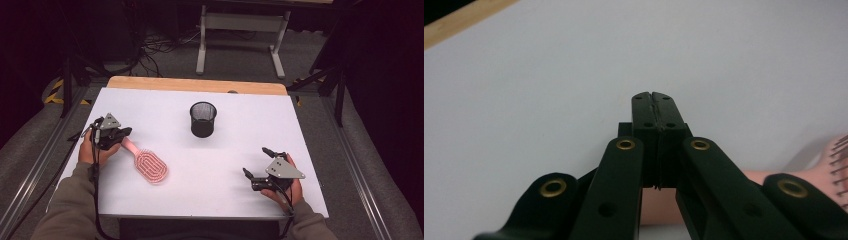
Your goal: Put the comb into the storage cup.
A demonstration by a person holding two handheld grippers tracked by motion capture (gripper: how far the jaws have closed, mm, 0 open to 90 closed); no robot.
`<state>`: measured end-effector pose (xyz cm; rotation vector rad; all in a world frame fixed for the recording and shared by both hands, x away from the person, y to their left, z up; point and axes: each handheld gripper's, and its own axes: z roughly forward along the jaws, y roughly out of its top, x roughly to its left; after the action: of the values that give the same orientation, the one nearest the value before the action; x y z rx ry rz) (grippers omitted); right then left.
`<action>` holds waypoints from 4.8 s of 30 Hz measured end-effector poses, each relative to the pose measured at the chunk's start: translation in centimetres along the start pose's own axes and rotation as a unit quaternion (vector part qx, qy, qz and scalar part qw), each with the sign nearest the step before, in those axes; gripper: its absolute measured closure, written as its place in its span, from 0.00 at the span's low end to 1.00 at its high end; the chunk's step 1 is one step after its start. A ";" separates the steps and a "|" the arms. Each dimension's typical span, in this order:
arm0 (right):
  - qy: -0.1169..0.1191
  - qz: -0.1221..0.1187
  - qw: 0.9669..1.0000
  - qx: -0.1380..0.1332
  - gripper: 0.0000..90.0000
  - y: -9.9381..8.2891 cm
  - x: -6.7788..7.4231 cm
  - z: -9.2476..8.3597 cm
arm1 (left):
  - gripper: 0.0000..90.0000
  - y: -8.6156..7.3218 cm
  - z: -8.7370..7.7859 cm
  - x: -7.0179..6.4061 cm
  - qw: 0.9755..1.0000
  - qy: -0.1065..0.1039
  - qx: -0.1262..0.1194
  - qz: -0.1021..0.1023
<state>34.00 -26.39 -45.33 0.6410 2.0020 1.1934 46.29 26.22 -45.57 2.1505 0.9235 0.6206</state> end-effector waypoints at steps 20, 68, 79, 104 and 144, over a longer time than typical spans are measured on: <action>0.004 -0.001 1.000 0.014 0.10 -0.2 0.1 0.3 | 1.00 0.4 1.8 -0.6 0.996 0.025 0.082 0.023; 0.020 -0.002 1.000 0.023 0.11 -0.3 0.2 0.6 | 0.98 -4.9 -4.8 -2.6 0.994 -0.009 0.111 0.013; 0.037 0.017 0.999 0.019 0.11 -0.2 0.1 0.7 | 0.98 -5.3 -5.8 -4.0 0.992 -0.010 0.120 0.037; 0.040 0.015 0.999 0.026 0.11 -0.2 0.2 0.8 | 0.98 -6.9 -8.0 -6.0 0.992 -0.034 0.118 0.042; 0.040 0.014 0.999 0.031 0.12 -0.3 0.1 1.0 | 0.19 -3.9 -8.8 -5.5 0.976 -0.086 0.181 0.081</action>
<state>34.65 -25.91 -45.99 0.6625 2.1096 1.1942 35.40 27.60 -43.71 2.5792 0.8197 0.3527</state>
